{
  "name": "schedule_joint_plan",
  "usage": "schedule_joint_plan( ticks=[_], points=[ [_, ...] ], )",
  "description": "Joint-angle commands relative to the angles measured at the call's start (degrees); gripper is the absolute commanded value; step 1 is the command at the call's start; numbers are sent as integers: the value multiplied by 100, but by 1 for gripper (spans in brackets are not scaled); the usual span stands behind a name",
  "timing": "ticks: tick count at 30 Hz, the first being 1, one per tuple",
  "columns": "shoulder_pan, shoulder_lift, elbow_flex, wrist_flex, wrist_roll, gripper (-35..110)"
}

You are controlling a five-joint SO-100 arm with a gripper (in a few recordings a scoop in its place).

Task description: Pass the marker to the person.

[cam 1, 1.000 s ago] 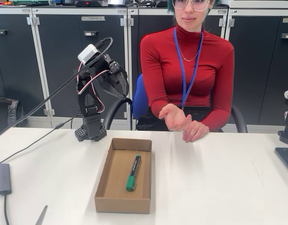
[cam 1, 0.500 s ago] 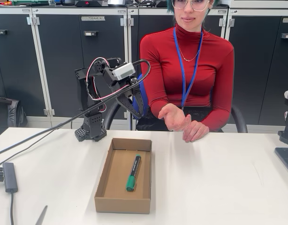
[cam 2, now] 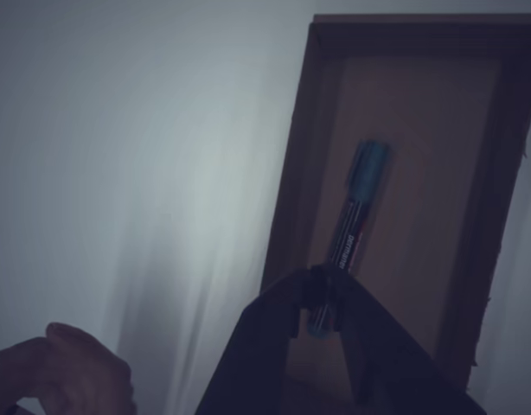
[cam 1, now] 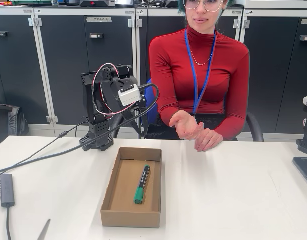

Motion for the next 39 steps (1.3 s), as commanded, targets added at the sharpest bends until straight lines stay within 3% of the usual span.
schedule_joint_plan(
  ticks=[1, 11, 29, 39],
  points=[
    [53, 53, 176, -264, 62, -2],
    [88, -220, 272, -343, 185, 11],
    [246, -800, 765, -545, 492, 12],
    [571, -1608, 519, -993, 176, 18]
  ],
)
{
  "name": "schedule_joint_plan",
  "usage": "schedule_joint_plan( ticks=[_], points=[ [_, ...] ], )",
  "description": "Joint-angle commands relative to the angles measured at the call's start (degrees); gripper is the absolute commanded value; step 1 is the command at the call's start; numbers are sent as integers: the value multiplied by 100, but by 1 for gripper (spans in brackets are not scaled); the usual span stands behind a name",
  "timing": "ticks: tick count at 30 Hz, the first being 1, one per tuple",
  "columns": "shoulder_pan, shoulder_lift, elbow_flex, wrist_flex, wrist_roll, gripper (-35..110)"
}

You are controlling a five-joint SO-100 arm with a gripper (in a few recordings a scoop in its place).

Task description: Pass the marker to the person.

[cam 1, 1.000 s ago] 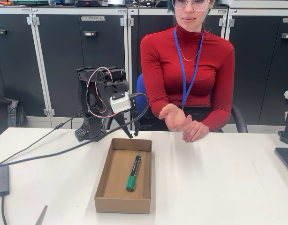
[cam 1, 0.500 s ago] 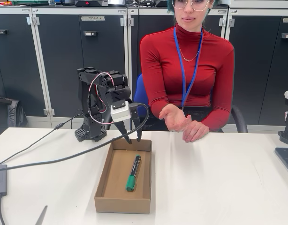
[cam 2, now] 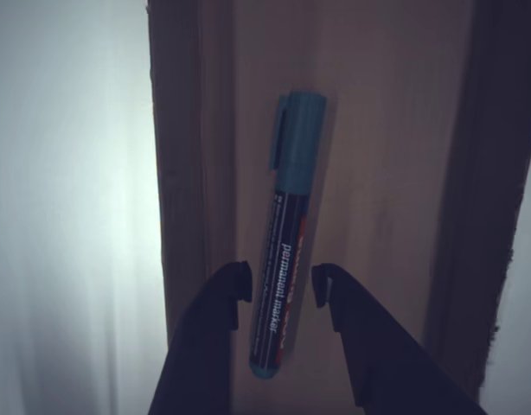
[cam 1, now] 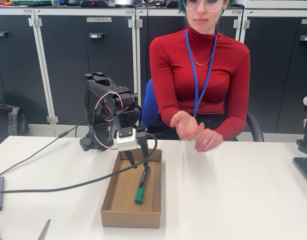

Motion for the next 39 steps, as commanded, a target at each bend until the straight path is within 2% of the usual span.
schedule_joint_plan(
  ticks=[1, 20, 31, 39],
  points=[
    [114, -88, -343, -149, -88, 18],
    [-70, -1178, -1257, -53, 0, 21],
    [-316, -1248, -1301, 396, 422, 21],
    [-44, -1283, -1020, 343, 606, 21]
  ],
)
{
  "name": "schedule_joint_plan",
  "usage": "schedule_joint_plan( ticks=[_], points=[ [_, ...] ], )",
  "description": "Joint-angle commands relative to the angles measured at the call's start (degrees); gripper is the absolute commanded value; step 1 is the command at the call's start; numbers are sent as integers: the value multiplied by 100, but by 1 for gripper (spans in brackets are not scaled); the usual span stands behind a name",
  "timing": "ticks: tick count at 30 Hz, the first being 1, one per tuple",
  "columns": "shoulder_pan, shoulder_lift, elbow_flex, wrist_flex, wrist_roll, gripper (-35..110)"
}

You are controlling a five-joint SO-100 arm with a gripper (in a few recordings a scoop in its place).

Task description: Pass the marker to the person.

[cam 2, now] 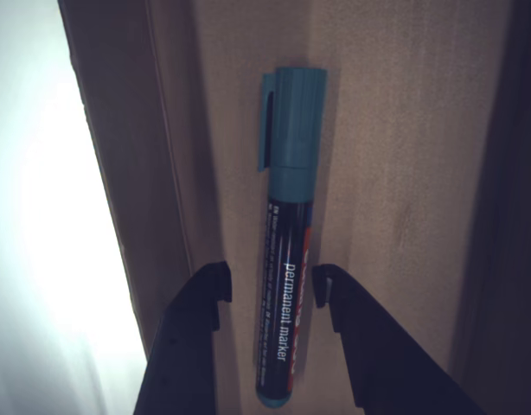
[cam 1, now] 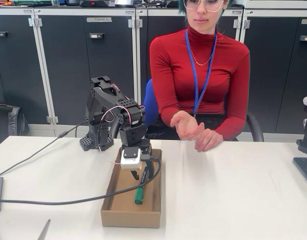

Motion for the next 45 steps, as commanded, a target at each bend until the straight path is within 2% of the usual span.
schedule_joint_plan(
  ticks=[1, 11, 20, 22, 25, 28, 38, 45],
  points=[
    [167, 26, -9, -105, 44, 21],
    [694, -554, -53, -404, 18, 21],
    [589, -431, 185, -589, -352, 21],
    [545, -431, 141, -536, -316, 18],
    [510, -457, 53, -510, -202, 2],
    [483, -457, 44, -554, -185, -5],
    [536, -439, -211, -554, -18, -5],
    [527, -290, -1195, 158, 369, -5]
  ],
)
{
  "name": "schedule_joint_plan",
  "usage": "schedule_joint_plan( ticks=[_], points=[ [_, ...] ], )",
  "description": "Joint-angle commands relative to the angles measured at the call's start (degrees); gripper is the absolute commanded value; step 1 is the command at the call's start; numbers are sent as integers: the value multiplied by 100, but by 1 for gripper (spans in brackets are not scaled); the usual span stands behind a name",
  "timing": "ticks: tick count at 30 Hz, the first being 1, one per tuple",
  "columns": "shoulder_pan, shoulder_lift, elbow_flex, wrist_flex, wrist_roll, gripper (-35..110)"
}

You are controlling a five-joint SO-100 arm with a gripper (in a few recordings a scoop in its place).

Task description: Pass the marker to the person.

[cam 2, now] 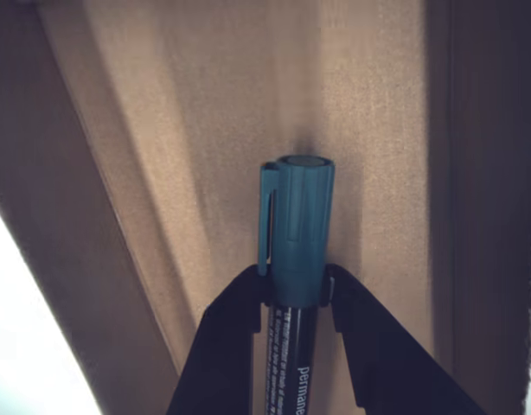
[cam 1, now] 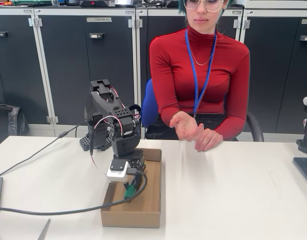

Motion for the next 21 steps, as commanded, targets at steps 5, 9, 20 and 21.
schedule_joint_plan(
  ticks=[5, 9, 20, 21],
  points=[
    [-105, 615, -984, 439, 290, -5],
    [-193, 940, -1072, 800, 290, -5],
    [-923, 2101, -1301, 2057, 826, -5],
    [-984, 2224, -1301, 2136, 853, -5]
  ],
)
